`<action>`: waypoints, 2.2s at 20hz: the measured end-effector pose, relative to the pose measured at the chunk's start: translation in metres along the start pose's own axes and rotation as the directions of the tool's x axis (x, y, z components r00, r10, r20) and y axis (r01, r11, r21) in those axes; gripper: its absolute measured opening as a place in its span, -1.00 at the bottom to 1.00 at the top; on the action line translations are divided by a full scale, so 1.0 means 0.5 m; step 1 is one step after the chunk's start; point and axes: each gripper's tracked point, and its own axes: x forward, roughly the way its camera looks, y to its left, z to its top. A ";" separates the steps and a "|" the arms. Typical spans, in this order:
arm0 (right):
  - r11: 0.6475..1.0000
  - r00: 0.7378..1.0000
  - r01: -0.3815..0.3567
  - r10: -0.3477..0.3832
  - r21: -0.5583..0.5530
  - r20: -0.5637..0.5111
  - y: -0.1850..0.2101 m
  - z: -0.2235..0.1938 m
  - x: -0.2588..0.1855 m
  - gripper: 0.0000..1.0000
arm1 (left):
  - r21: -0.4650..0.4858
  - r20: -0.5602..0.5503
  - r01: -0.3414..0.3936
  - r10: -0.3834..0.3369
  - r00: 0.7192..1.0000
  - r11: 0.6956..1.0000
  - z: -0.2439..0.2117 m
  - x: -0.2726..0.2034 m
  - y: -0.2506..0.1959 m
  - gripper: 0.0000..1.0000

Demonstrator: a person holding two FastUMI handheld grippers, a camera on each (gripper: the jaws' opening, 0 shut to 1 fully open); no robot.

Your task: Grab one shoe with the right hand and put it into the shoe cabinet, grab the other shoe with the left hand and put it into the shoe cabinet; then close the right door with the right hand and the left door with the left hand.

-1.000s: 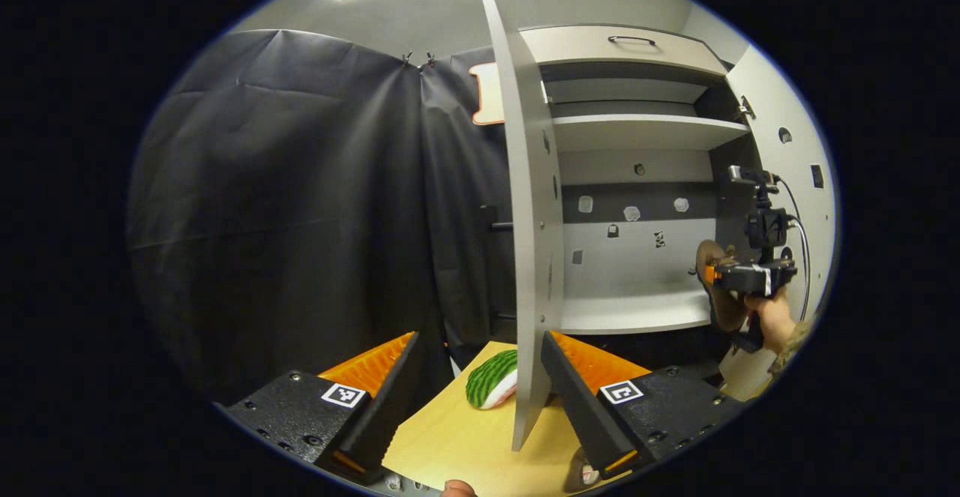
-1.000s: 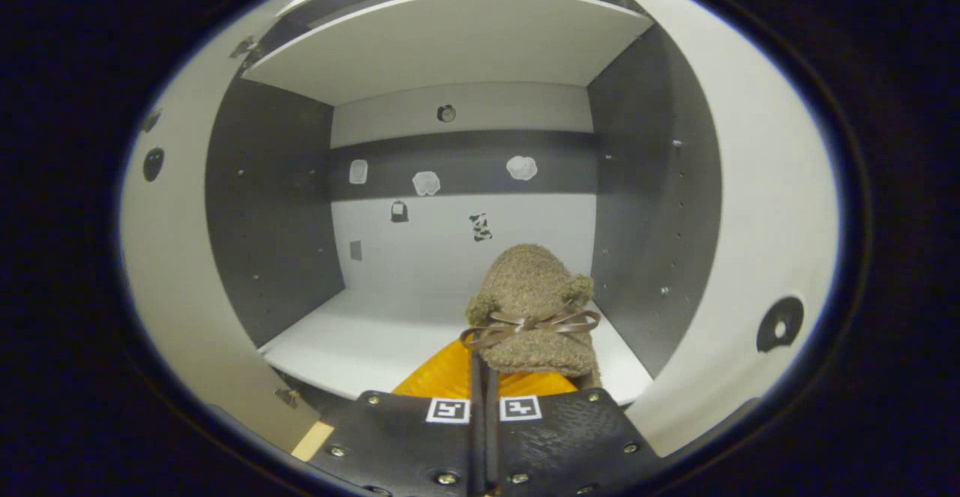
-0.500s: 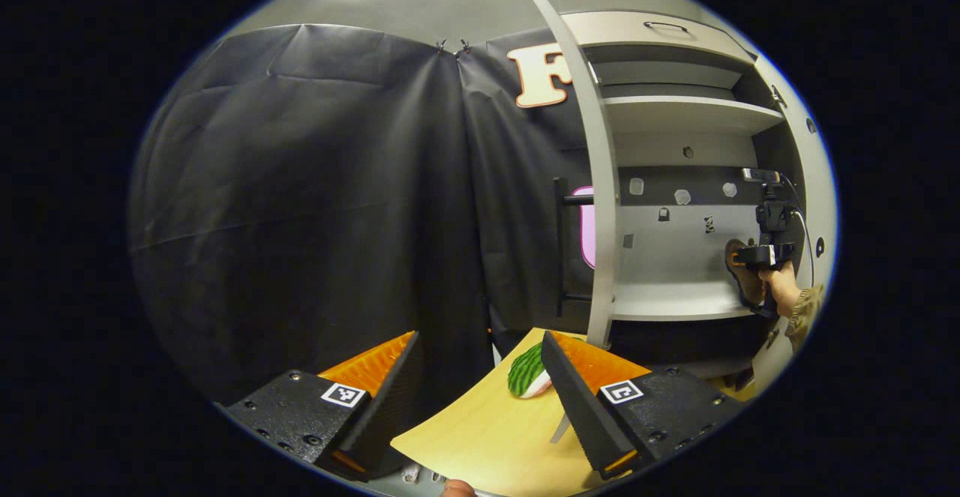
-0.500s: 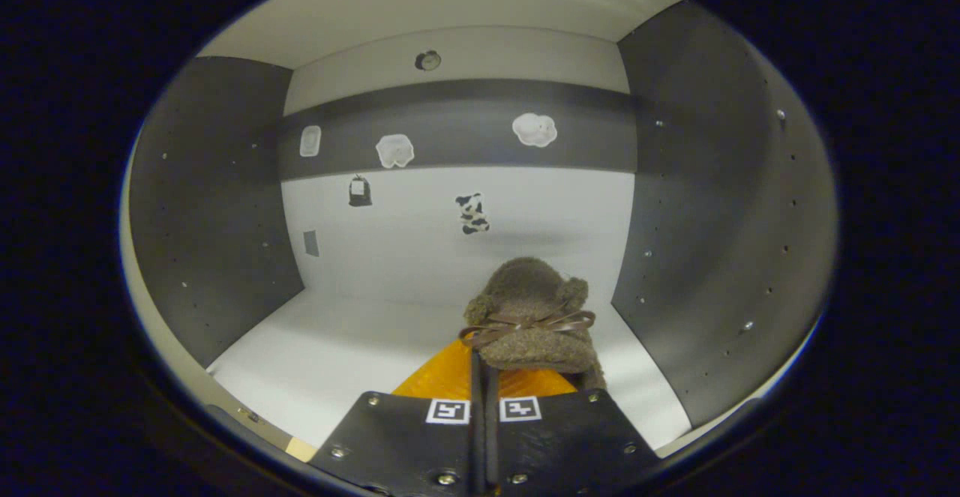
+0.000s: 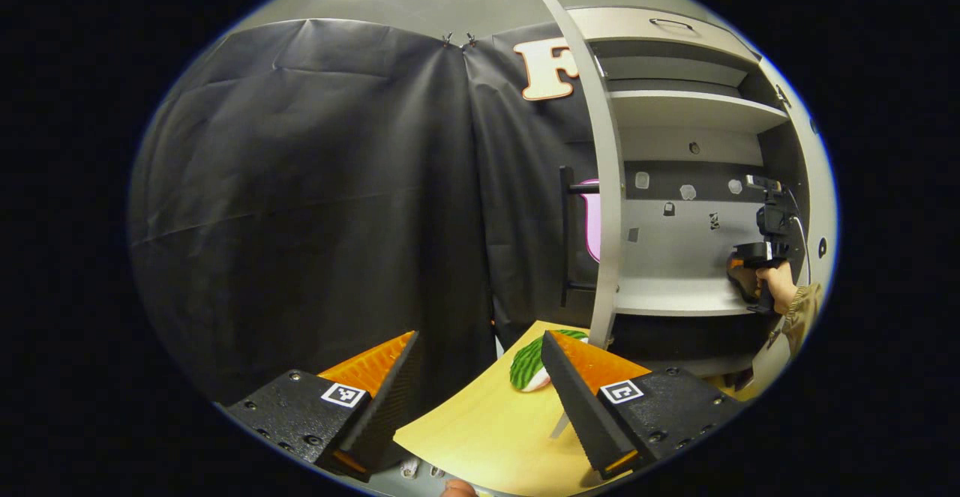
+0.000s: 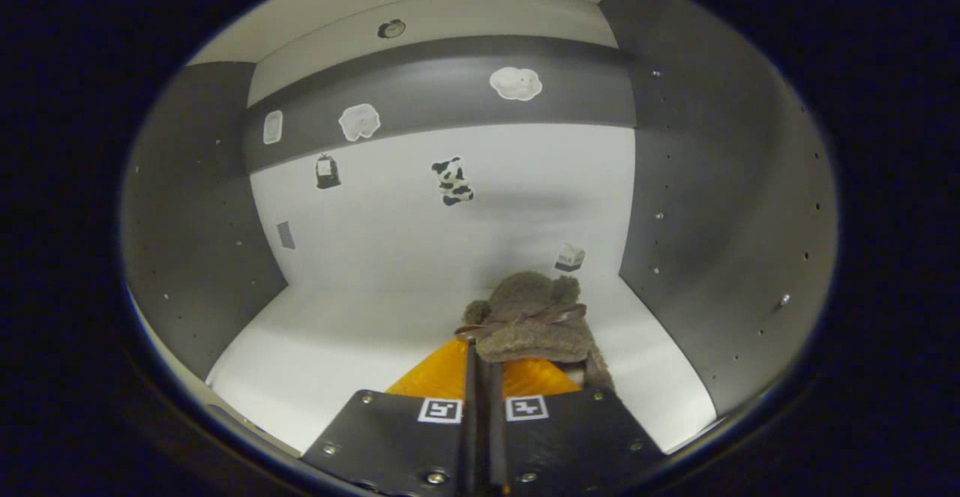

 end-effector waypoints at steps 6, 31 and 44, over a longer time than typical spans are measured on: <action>0.999 1.000 -0.010 0.009 -0.045 -0.008 0.000 0.004 -0.065 -0.61 | -0.016 -0.021 0.048 -0.048 0.999 0.999 -0.024 -0.014 -0.025 0.96; 0.989 0.893 -0.090 0.131 -0.114 0.432 -0.002 0.221 -0.785 -0.62 | -0.052 -0.583 0.567 -0.486 0.651 0.822 -0.628 -0.123 -0.317 1.00; 0.982 0.879 0.134 -0.054 -0.136 0.475 -0.175 0.219 -0.928 -0.62 | -0.089 -0.684 0.641 -0.515 0.517 0.762 -0.827 -0.020 -0.462 0.89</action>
